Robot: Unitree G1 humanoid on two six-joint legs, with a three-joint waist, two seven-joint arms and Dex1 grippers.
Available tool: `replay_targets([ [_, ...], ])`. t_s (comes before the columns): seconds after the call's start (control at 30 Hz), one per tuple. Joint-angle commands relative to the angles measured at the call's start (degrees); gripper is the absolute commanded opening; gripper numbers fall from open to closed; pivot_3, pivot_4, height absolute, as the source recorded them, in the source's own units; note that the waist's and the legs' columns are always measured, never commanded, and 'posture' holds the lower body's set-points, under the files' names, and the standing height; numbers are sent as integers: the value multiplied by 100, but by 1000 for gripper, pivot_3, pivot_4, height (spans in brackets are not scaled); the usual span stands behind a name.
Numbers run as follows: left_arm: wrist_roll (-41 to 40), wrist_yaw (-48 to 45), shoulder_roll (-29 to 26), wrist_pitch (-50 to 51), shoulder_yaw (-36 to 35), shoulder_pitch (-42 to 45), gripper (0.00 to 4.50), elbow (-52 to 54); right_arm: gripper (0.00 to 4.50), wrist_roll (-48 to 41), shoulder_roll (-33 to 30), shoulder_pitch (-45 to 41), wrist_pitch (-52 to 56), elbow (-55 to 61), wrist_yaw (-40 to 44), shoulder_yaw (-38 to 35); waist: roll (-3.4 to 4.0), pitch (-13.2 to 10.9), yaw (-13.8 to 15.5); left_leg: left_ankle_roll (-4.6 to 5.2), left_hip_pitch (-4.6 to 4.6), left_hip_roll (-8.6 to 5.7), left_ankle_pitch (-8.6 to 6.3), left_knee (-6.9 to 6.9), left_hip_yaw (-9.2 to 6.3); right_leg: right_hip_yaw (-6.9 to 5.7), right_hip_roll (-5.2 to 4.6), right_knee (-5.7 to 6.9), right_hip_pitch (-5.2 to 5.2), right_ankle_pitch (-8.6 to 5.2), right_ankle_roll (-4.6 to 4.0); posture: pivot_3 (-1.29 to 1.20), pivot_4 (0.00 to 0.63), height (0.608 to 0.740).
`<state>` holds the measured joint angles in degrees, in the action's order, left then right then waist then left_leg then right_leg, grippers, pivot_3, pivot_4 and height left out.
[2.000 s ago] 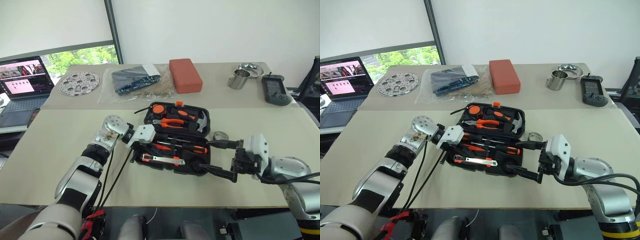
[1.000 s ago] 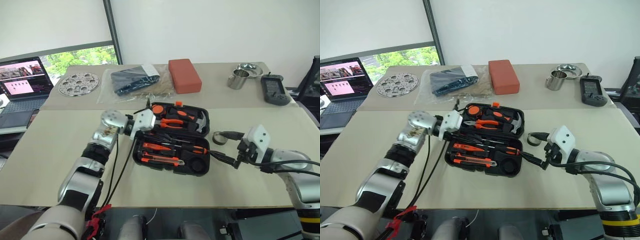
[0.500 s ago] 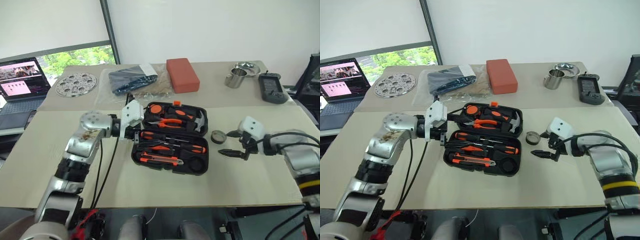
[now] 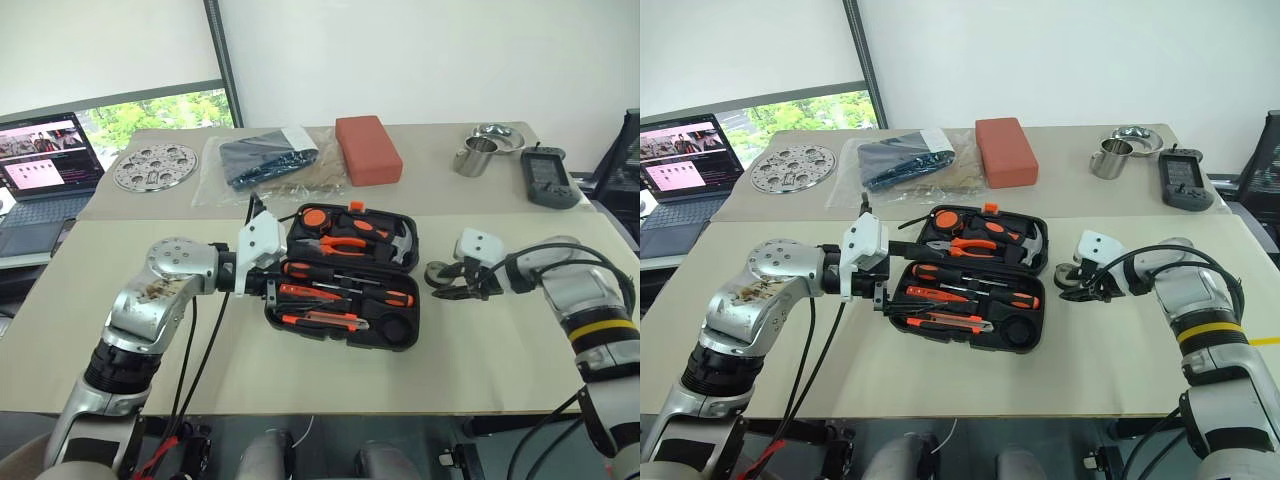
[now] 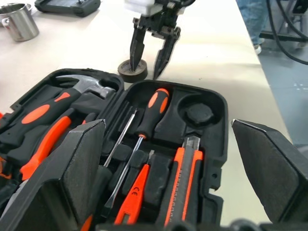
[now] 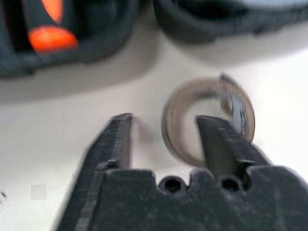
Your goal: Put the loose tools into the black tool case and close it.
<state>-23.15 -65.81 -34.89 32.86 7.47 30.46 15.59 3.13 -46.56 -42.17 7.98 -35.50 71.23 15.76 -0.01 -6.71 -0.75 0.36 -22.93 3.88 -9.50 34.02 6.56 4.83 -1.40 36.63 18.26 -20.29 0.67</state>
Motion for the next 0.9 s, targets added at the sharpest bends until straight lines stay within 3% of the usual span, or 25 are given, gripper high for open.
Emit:
replay_targets([
  [0.03,-280,-8,-66,78,-98,60,4500,293,711,175,28,-212,-97,-125,72,46,-1,0,-2,-1,0,1,1,-1,0,0,1,0,0,0,0,0,150,740],
  [0.1,-330,12,-80,102,-91,68,4500,312,51,194,74,-241,-150,-171,68,33,-1,0,-14,-8,3,1,5,-2,1,3,2,0,0,0,0,0,150,740],
  [0.23,-369,22,-113,108,-95,93,4500,302,51,200,59,-256,-163,-31,102,-57,-5,-3,-18,-14,10,1,8,-6,2,7,4,0,-5,0,0,0,150,740],
  [0.4,-458,-71,-216,93,-92,128,4500,238,51,147,-328,-97,-130,932,524,-109,0,-12,-7,-14,10,1,8,-7,4,11,3,0,-2,0,0,0,150,740],
  [0.67,-674,-446,-477,158,-16,179,4500,258,51,-21,-1032,652,894,4235,1509,223,1,-15,-15,-14,8,7,7,-14,2,9,6,0,3,0,0,0,150,740],
  [0.9,-680,-852,-777,-6,27,173,4500,199,51,402,-1118,771,1548,5777,1656,868,-2,-17,-9,-10,7,5,4,-15,1,7,3,0,7,-1,0,0,150,740],
])
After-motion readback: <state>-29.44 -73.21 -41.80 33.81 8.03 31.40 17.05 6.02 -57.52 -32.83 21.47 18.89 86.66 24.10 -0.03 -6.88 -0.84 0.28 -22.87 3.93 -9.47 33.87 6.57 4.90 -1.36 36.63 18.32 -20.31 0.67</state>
